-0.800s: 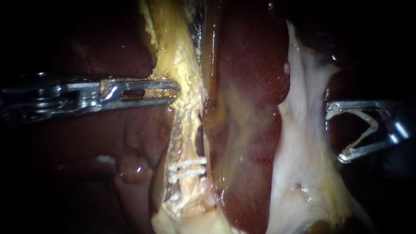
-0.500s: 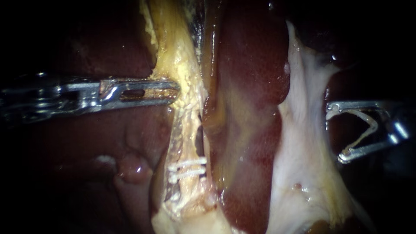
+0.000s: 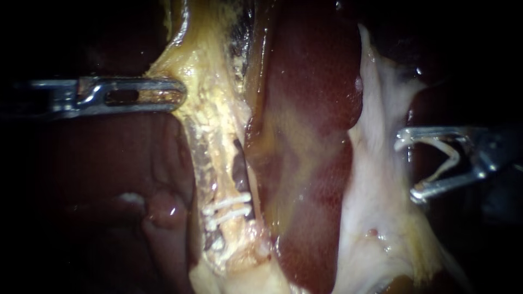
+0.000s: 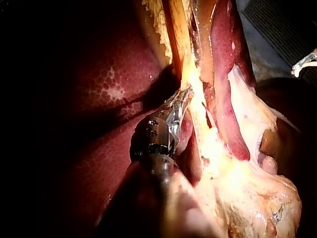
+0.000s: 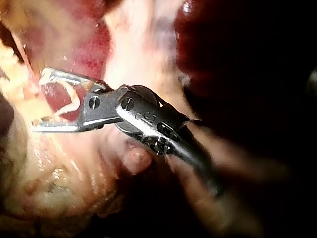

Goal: Clipping third clip left tube

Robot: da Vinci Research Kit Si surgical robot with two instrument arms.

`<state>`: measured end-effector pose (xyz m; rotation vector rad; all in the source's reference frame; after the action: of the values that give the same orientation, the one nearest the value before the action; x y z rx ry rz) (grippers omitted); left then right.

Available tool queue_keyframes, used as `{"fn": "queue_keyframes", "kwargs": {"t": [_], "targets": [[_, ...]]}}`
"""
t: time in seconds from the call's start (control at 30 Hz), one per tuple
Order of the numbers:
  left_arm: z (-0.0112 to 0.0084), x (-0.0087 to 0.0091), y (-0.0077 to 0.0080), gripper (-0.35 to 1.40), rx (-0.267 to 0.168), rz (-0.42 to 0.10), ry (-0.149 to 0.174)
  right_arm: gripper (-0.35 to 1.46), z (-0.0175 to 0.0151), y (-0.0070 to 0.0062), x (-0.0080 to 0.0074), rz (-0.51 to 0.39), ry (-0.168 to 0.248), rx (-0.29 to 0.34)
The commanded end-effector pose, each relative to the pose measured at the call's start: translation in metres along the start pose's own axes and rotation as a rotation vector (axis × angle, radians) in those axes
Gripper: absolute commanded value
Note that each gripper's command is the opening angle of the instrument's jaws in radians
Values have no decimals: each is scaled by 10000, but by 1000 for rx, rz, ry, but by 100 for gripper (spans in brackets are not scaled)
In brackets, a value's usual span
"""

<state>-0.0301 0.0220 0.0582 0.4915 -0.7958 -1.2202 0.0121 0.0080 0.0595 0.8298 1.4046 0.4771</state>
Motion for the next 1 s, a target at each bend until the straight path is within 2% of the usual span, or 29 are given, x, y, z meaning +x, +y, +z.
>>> {"fn": "queue_keyframes", "kwargs": {"t": [0.03,0.07,0.17,0.23,0.4,0.67,0.77,0.87,1.0], "targets": [[-1,1,-1,-35,-1,-1,-1,57,7,0,4,-3,7,3],[-2,1,-2,-35,-2,-1,-1,57,15,2,5,20,-13,2],[-7,1,-6,-35,-1,-2,-3,57,41,10,8,66,-120,8],[-10,0,-7,-35,1,-4,-5,56,59,17,6,60,-161,7],[-18,-2,-10,-35,6,-6,-8,54,96,37,-9,95,-166,4],[-23,0,-14,-35,6,-13,-10,53,160,92,-53,202,-178,10],[-25,1,-16,-35,5,-14,-11,53,178,110,-74,239,-186,13],[-26,1,-17,-35,5,-14,-11,53,188,121,-88,260,-188,5],[-26,2,-18,-35,4,-9,-12,53,193,132,-94,280,-189,0]]}}
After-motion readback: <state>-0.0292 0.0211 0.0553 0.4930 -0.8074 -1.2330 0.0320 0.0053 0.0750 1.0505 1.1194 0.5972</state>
